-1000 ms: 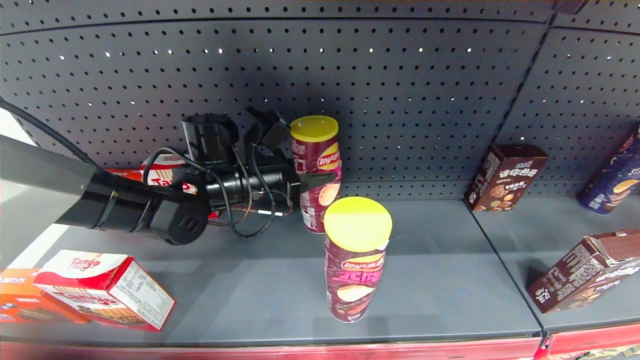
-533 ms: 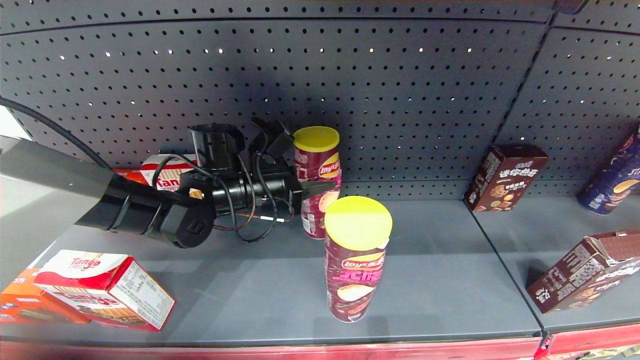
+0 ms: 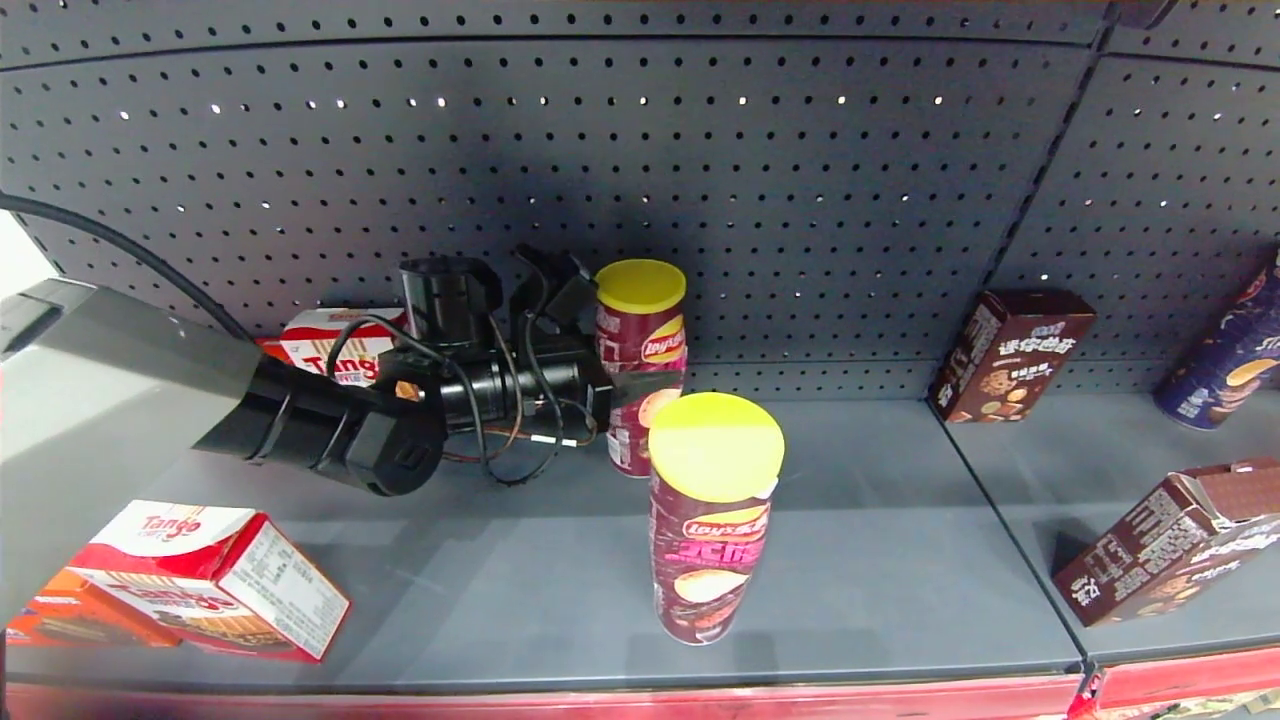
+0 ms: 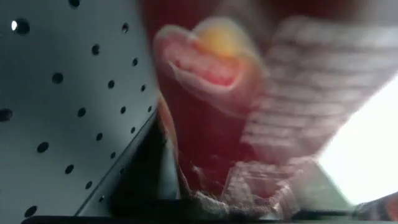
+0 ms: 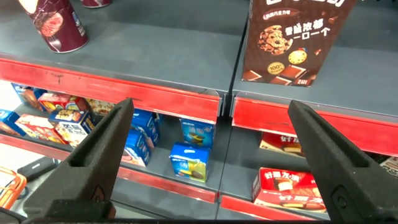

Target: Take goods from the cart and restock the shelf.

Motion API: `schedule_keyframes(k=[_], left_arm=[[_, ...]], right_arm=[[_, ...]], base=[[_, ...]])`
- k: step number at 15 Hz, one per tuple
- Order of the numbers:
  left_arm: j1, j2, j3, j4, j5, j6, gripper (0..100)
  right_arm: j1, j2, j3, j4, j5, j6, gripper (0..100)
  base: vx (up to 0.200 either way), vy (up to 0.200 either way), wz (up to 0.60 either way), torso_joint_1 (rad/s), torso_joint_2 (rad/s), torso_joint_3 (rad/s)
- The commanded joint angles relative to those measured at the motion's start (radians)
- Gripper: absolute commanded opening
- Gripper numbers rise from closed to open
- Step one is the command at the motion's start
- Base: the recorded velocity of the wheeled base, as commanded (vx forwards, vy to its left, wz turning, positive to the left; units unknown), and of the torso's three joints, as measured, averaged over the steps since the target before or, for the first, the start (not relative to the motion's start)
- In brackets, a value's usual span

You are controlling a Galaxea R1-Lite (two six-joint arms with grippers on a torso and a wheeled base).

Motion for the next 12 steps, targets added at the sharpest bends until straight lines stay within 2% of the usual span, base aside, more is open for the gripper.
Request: schedule_keyframes(k=[1, 7, 10, 12], left_arm=[[-0.002, 0.003, -0.003, 0.001, 0.006, 0.002, 100], [-0.008, -0.097, 0.043, 0.012, 0.029, 0.002, 100], [-0.002, -0.186, 0.121, 0.016, 0.034, 0.0, 100], [0.001, -0.258, 0.154, 0.053, 0.049, 0.0, 100]], right_arm=[[0.001, 0.001, 0.0, 0.0, -0.002, 0.0, 100], [0.001, 0.001, 0.0, 0.0, 0.0, 0.0, 100], [0.001, 0.001, 0.0, -0.001, 0.0, 0.0, 100], [0.001, 0.001, 0.0, -0.001, -0.002, 0.0, 100]], base=[[0.0, 0.0, 0.0, 0.0, 0.0, 0.0], [0.0, 0.0, 0.0, 0.0, 0.0, 0.0], [0.0, 0.0, 0.0, 0.0, 0.0, 0.0], [0.0, 0.0, 0.0, 0.0, 0.0, 0.0]])
